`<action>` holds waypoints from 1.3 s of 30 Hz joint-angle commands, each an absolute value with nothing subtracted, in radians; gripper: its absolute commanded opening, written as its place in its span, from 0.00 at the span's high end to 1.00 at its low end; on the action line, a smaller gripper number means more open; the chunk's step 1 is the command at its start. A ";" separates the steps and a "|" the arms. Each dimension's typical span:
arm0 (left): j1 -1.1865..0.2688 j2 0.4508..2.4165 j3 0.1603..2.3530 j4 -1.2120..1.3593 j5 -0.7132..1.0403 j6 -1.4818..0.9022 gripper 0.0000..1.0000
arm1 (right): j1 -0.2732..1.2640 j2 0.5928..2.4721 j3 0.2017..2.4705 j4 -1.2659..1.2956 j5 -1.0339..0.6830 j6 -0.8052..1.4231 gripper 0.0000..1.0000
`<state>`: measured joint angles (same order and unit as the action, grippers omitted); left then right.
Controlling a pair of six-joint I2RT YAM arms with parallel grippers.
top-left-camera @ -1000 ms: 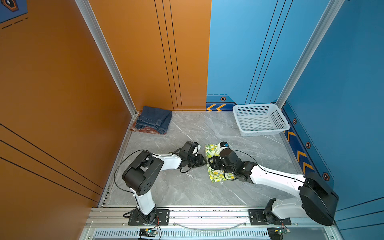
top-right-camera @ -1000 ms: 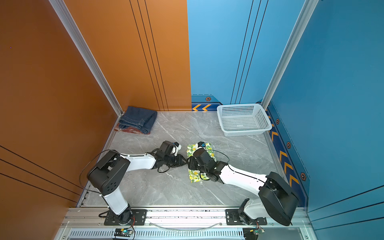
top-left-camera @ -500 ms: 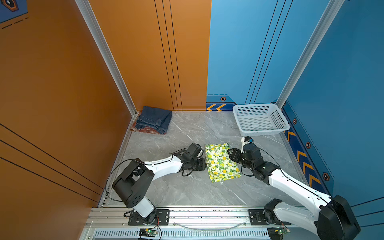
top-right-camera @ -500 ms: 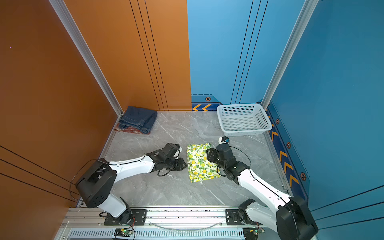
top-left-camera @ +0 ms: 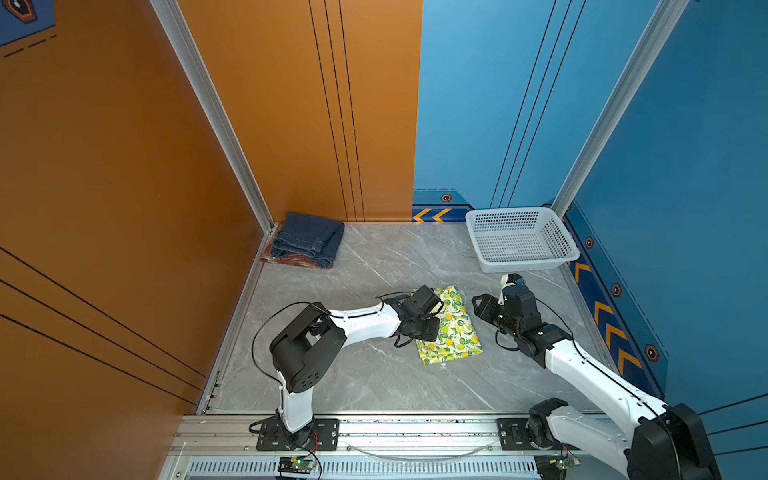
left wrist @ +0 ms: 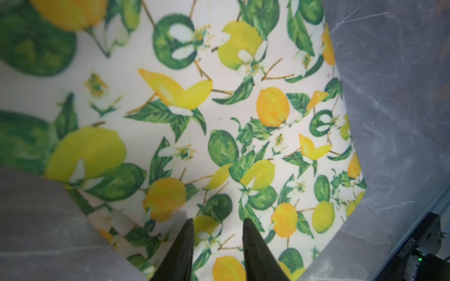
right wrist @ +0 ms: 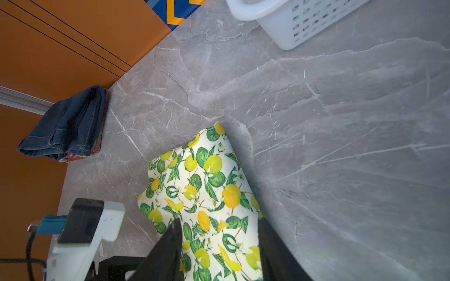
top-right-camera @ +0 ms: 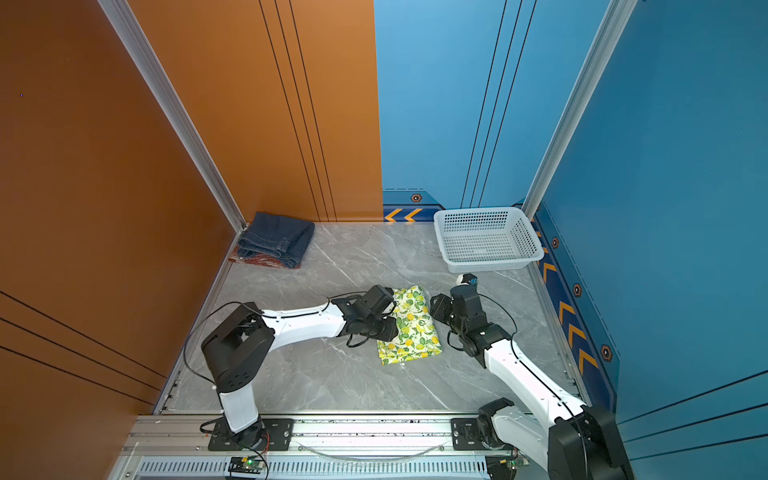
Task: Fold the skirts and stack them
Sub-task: 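Release the skirt and grasp its opposite sides with both grippers to square it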
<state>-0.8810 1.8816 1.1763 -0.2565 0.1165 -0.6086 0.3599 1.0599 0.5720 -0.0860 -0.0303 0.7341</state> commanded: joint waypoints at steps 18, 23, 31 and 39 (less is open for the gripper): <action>-0.760 1.880 1.077 -0.272 0.132 -0.532 1.00 | 0.490 1.438 0.763 -0.143 0.058 0.572 0.67; -0.741 1.882 1.067 -0.257 0.158 -0.533 1.00 | 0.531 1.556 0.793 -0.100 0.057 0.581 0.72; -0.714 1.819 1.057 -0.256 0.186 -0.535 0.93 | 0.585 1.657 0.810 -0.074 0.071 0.622 0.75; -0.708 1.764 1.092 -0.253 0.226 -0.551 0.66 | 0.608 1.673 0.818 -0.102 0.096 0.643 0.74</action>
<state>-0.7143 1.7874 1.0740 -0.2218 0.1959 -0.5472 0.6010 1.6493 0.8108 -0.0658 0.0696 0.6216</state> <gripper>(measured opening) 0.333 0.256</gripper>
